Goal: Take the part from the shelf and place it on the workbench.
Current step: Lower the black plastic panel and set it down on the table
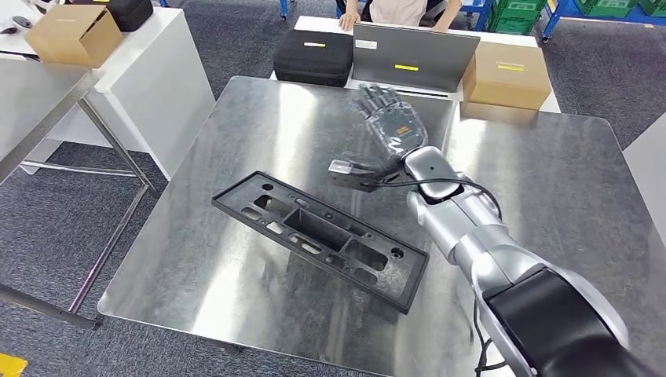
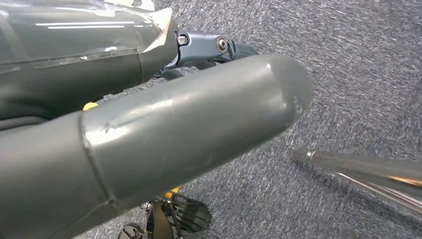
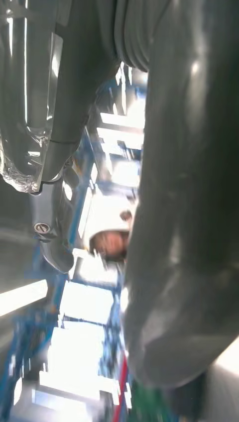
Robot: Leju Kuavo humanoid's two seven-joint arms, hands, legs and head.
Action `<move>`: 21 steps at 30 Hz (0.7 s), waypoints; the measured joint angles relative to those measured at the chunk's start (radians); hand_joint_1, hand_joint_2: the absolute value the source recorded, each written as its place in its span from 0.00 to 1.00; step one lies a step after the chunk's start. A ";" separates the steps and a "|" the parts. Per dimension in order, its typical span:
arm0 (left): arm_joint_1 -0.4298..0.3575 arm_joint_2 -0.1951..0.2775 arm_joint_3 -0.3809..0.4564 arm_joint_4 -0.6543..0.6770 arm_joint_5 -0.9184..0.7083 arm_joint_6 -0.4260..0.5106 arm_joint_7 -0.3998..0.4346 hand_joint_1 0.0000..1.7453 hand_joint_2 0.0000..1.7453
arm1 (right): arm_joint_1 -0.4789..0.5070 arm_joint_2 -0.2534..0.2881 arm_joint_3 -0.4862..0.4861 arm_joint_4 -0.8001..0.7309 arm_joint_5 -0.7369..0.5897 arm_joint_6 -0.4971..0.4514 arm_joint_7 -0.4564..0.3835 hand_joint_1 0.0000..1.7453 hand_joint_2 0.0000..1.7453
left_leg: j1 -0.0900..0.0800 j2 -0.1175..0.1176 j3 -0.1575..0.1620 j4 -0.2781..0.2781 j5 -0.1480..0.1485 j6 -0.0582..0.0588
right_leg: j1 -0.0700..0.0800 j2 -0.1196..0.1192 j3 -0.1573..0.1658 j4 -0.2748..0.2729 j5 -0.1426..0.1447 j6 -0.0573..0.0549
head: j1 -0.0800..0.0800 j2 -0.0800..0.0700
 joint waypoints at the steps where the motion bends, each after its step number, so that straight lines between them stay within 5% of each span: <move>1: 0.001 -0.001 0.004 0.000 0.005 0.001 0.005 0.00 0.00 | -0.013 -0.029 -0.008 0.002 0.004 -0.004 0.026 0.00 0.00 | -0.001 -0.002 0.000 0.000 0.000 0.000 | 0.000 -0.002 0.000 0.000 0.000 0.000 | 0.000 0.000; 7: 0.020 -0.024 0.044 0.000 0.047 0.018 0.045 0.00 0.00 | -0.076 -0.300 -0.104 0.027 -0.043 -0.067 0.102 0.00 0.00 | -0.007 -0.009 -0.002 0.003 -0.002 0.005 | -0.001 -0.008 0.000 -0.001 -0.001 0.003 | 0.000 0.000; 13: 0.026 -0.054 0.078 0.002 0.065 0.018 0.066 0.00 0.00 | 0.010 -0.576 -0.233 0.051 -0.135 -0.203 0.129 0.00 0.00 | -0.010 -0.010 -0.002 0.005 -0.007 0.016 | -0.002 -0.009 0.004 -0.005 -0.004 0.010 | 0.000 0.000; 17: 0.025 -0.070 0.080 0.003 0.055 0.001 0.062 0.00 0.00 | 0.206 -0.751 -0.369 0.025 -0.210 -0.240 0.106 0.00 0.00 | -0.010 -0.017 0.002 0.006 -0.012 0.023 | -0.002 -0.017 0.014 -0.008 -0.010 0.018 | 0.001 0.000; 21: 0.027 -0.089 0.078 0.005 0.032 -0.017 0.060 0.00 0.00 | 0.541 -0.900 -0.654 -0.071 -0.227 -0.242 0.047 0.00 0.00 | -0.012 -0.032 0.005 0.007 -0.018 0.030 | -0.002 -0.030 0.021 -0.010 -0.017 0.027 | 0.003 0.000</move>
